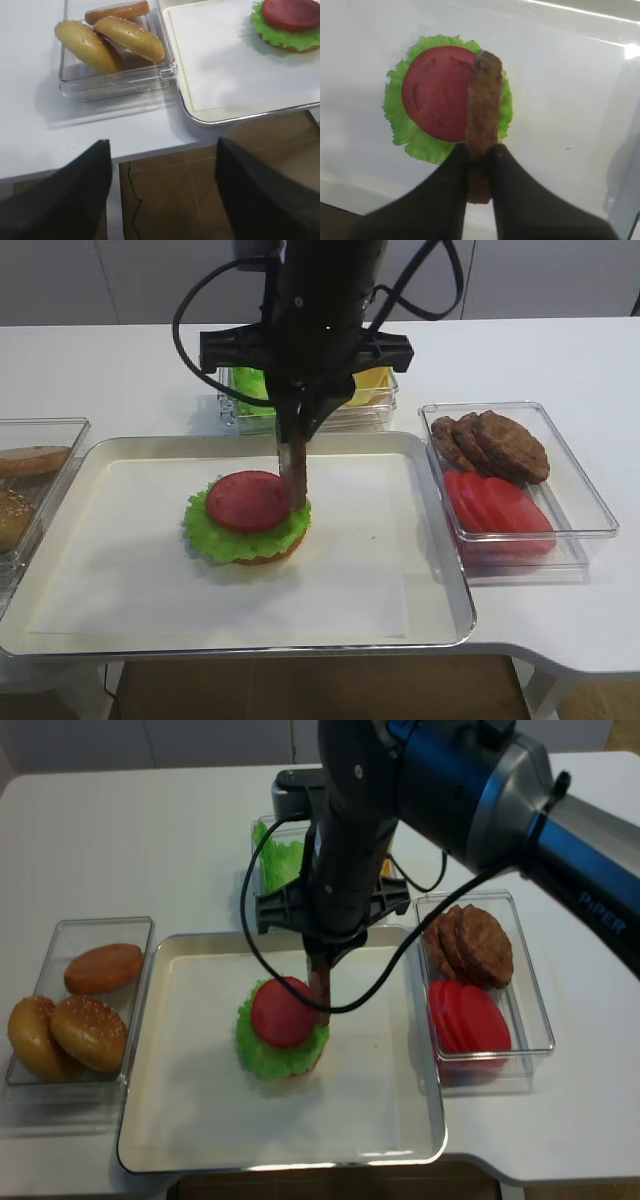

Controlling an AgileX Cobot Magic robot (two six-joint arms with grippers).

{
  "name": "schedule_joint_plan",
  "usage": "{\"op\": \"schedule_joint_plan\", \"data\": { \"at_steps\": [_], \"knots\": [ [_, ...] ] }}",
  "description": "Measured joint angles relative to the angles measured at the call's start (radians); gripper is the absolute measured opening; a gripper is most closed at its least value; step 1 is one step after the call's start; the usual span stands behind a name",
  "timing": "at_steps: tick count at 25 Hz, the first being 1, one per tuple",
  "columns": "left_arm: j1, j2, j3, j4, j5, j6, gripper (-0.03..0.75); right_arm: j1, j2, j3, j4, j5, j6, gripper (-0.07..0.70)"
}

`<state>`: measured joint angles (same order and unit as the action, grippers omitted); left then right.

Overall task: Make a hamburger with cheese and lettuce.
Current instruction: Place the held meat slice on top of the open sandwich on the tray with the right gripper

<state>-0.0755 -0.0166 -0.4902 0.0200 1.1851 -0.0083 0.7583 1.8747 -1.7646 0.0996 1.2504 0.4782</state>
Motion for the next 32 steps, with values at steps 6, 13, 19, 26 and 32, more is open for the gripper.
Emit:
{"op": "schedule_joint_plan", "data": {
  "at_steps": [6, 13, 19, 26, 32],
  "knots": [
    [0.000, 0.000, 0.000, 0.000, 0.000, 0.000, 0.484, 0.009, 0.008, 0.000, 0.006, -0.003, 0.002, 0.127],
    [0.000, 0.000, 0.000, 0.000, 0.000, 0.000, 0.484, 0.009, 0.008, 0.000, 0.004, -0.023, 0.004, 0.127],
    [0.000, 0.000, 0.000, 0.000, 0.000, 0.000, 0.484, 0.009, 0.008, 0.000, -0.008, -0.048, 0.004, 0.127],
    [0.000, 0.000, 0.000, 0.000, 0.000, 0.000, 0.484, 0.009, 0.008, 0.000, -0.040, -0.054, 0.004, 0.127],
    [0.000, 0.000, 0.000, 0.000, 0.000, 0.000, 0.484, 0.009, 0.008, 0.000, -0.045, -0.071, 0.006, 0.127]
  ]
}}
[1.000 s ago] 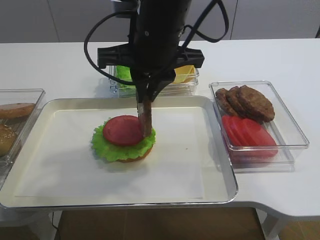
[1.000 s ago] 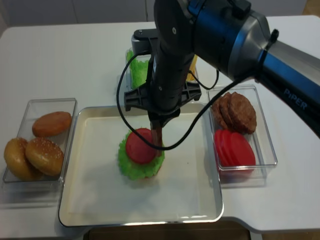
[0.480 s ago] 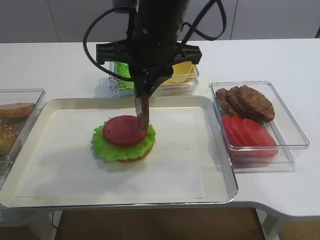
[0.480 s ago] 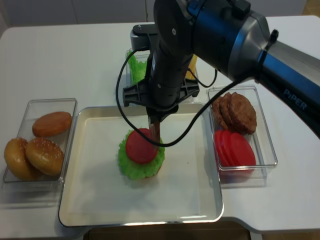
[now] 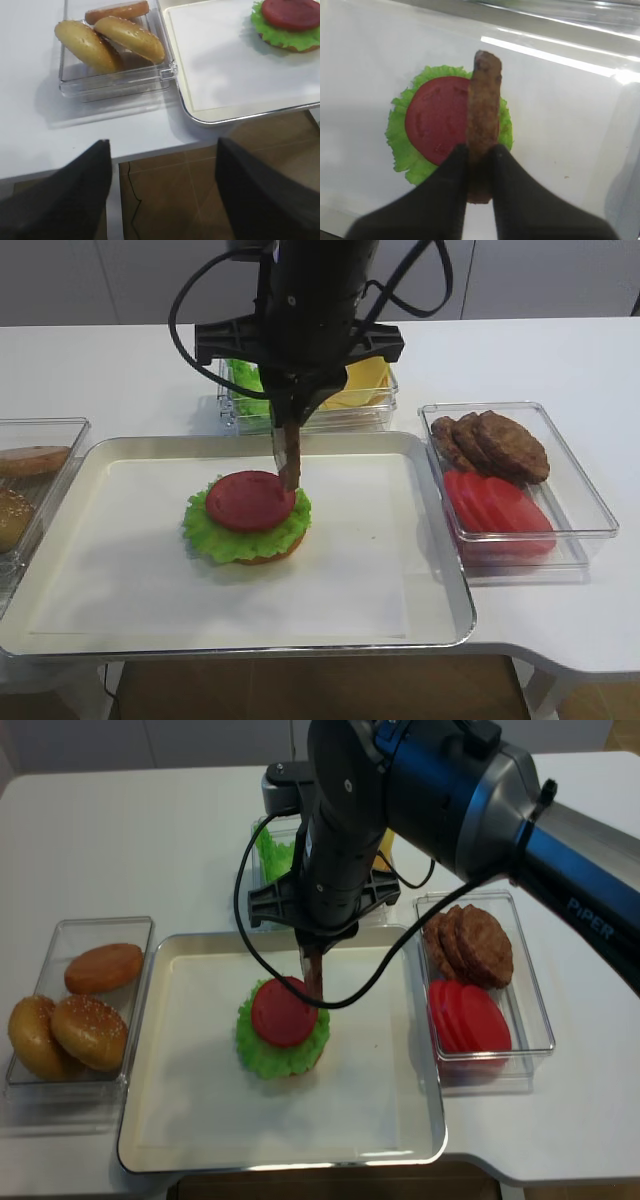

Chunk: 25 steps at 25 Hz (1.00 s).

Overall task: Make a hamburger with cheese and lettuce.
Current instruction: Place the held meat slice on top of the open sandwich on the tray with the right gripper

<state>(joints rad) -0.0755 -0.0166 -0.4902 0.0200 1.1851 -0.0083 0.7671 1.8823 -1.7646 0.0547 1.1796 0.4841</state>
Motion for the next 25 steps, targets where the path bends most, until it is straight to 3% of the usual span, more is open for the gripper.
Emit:
{"op": "schedule_joint_plan", "data": {
  "at_steps": [4, 10, 25],
  "knots": [
    [0.000, 0.000, 0.000, 0.000, 0.000, 0.000, 0.484, 0.000, 0.010, -0.026, -0.004, 0.007, 0.000, 0.127],
    [0.000, 0.000, 0.000, 0.000, 0.000, 0.000, 0.484, 0.006, 0.040, -0.107, -0.047, 0.061, -0.015, 0.127],
    [0.000, 0.000, 0.000, 0.000, 0.000, 0.000, 0.484, 0.027, 0.068, -0.122, -0.036, 0.065, -0.040, 0.127]
  ]
}}
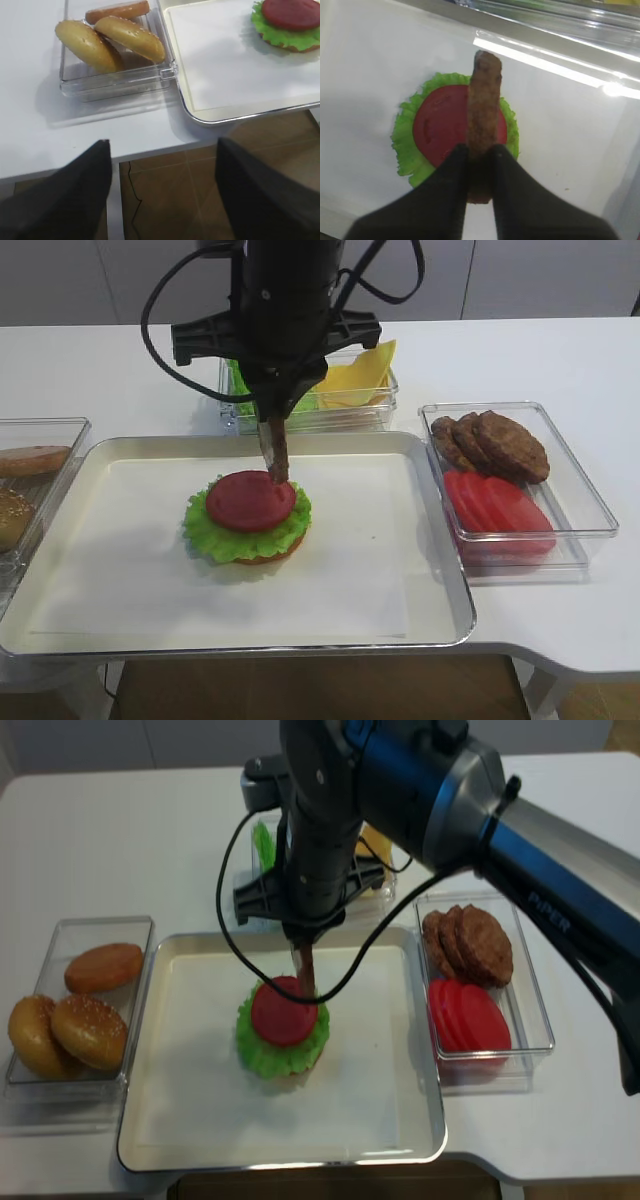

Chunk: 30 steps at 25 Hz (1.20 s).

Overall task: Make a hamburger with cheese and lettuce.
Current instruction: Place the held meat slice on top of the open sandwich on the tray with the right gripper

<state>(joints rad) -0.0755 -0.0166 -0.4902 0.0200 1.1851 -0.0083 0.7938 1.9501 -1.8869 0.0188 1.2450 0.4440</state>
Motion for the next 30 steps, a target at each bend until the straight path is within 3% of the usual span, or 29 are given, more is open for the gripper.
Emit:
{"op": "schedule_joint_plan", "data": {
  "at_steps": [30],
  "knots": [
    [0.000, 0.000, 0.000, 0.000, 0.000, 0.000, 0.484, 0.004, 0.000, 0.023, -0.012, 0.002, -0.090, 0.127]
  ]
}}
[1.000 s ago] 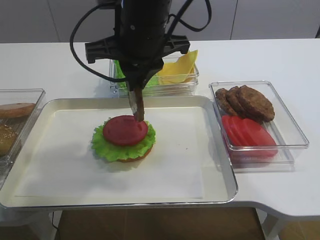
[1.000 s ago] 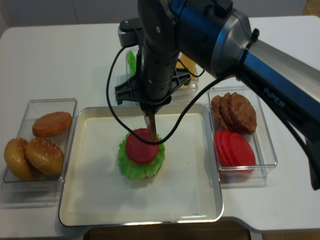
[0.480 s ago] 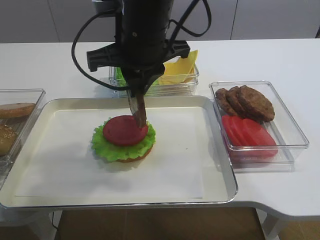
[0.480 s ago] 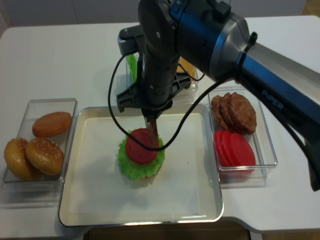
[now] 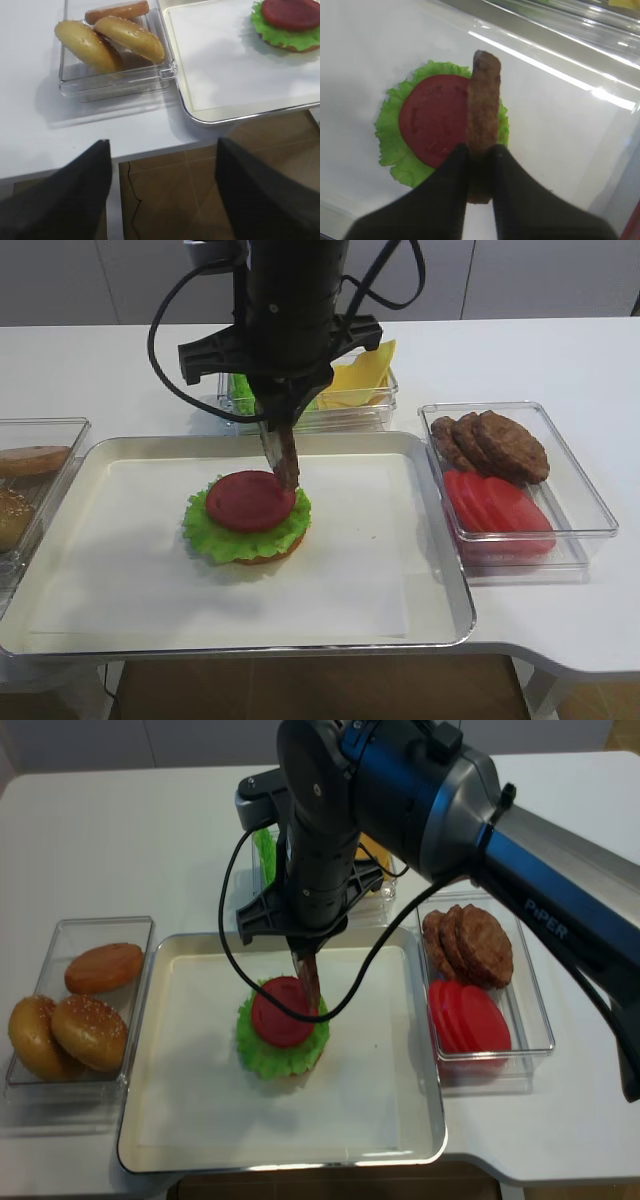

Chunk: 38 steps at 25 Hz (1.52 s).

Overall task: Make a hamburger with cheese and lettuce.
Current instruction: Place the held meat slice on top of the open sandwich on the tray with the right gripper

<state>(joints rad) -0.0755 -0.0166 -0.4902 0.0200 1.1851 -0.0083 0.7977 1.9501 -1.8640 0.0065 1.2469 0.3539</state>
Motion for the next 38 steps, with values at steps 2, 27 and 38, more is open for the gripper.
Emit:
{"op": "schedule_joint_plan", "data": {
  "at_steps": [2, 27, 38],
  "knots": [
    [0.000, 0.000, 0.000, 0.000, 0.000, 0.000, 0.484, 0.000, 0.000, 0.000, -0.007, 0.000, 0.000, 0.127],
    [0.000, 0.000, 0.000, 0.000, 0.000, 0.000, 0.484, 0.000, 0.012, 0.001, -0.007, 0.000, -0.002, 0.126],
    [0.000, 0.000, 0.000, 0.000, 0.000, 0.000, 0.484, 0.000, 0.020, 0.001, -0.007, 0.000, -0.002, 0.125]
  ]
}}
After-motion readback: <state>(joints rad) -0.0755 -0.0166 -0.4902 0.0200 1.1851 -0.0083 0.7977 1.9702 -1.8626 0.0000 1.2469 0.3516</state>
